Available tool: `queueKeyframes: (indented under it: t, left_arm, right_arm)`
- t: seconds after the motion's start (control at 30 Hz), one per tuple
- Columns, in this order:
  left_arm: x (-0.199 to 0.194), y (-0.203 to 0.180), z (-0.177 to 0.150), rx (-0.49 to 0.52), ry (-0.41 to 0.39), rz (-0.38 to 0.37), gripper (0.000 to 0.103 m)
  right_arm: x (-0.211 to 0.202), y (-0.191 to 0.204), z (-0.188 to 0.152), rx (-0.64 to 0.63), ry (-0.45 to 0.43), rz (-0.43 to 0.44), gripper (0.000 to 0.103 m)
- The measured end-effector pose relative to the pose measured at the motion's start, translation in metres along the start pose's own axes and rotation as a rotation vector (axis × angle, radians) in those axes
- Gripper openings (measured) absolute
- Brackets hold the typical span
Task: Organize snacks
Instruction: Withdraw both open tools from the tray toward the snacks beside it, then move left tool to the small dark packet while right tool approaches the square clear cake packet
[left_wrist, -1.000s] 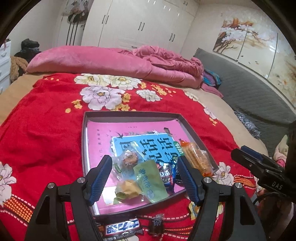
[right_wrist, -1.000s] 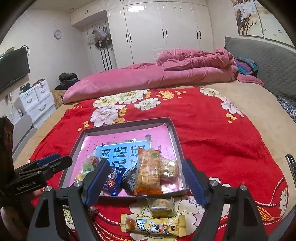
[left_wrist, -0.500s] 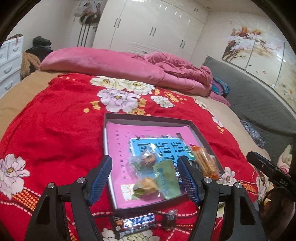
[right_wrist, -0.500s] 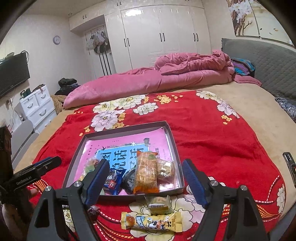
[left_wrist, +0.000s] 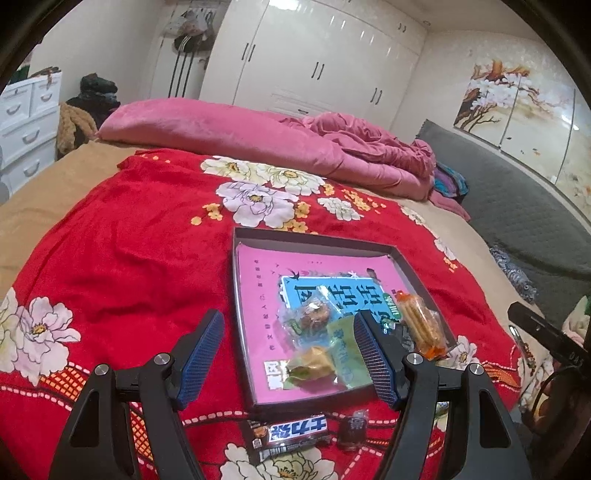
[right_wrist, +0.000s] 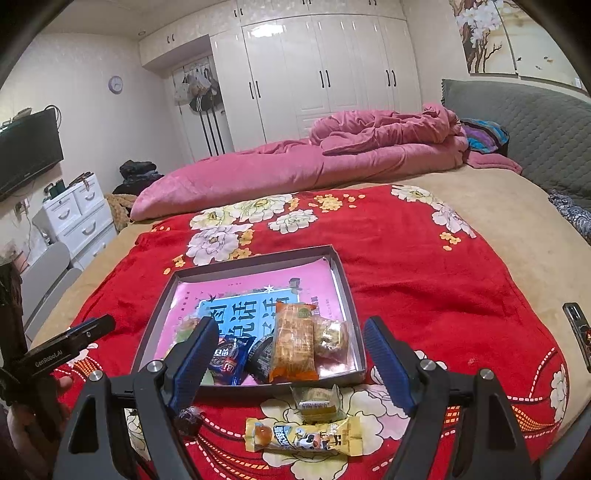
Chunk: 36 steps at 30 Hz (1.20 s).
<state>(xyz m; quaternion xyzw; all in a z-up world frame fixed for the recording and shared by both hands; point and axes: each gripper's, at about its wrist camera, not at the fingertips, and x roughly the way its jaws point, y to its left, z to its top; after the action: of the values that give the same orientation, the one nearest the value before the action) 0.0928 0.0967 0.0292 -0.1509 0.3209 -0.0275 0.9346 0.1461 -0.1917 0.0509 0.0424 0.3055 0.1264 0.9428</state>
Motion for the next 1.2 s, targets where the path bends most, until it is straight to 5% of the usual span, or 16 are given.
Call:
queueKeyframes:
  t: [1.2]
  left_arm:
    - [0.005,-0.031,-0.028,0.074,0.086,-0.016,0.075]
  right_arm:
    - [0.002,-0.009,-0.014,0.01,0.049,0.004,0.081]
